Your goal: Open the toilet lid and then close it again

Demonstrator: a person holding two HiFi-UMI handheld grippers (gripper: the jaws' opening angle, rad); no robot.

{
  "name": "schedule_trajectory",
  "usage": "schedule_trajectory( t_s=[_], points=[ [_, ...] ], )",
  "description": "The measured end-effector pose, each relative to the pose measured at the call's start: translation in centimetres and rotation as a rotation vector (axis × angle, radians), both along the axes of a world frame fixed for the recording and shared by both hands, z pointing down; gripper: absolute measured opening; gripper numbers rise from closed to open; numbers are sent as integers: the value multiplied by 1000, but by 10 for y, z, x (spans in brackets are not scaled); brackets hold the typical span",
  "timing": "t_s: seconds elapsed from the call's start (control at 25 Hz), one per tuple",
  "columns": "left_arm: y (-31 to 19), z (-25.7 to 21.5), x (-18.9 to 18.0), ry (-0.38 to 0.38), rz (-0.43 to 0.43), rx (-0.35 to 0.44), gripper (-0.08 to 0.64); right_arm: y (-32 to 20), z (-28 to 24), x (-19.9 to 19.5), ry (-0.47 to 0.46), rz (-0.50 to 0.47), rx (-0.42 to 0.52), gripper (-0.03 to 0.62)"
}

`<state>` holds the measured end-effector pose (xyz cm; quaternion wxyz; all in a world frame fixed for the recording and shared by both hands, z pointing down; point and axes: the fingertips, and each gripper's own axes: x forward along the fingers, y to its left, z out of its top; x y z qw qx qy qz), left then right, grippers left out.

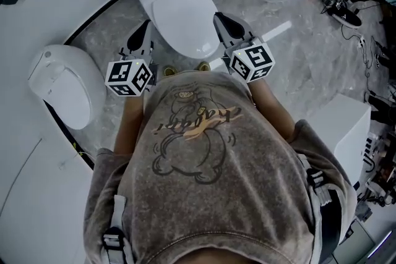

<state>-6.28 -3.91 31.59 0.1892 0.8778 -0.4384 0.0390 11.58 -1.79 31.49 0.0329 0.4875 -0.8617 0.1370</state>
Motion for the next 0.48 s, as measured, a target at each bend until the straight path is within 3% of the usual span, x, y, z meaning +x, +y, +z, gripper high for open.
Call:
schedule_trajectory(
  t_s=[0.48],
  points=[
    [-3,-3,-4,-41,19,16,9,-10,-2,-6,17,-35,1,29]
  ],
)
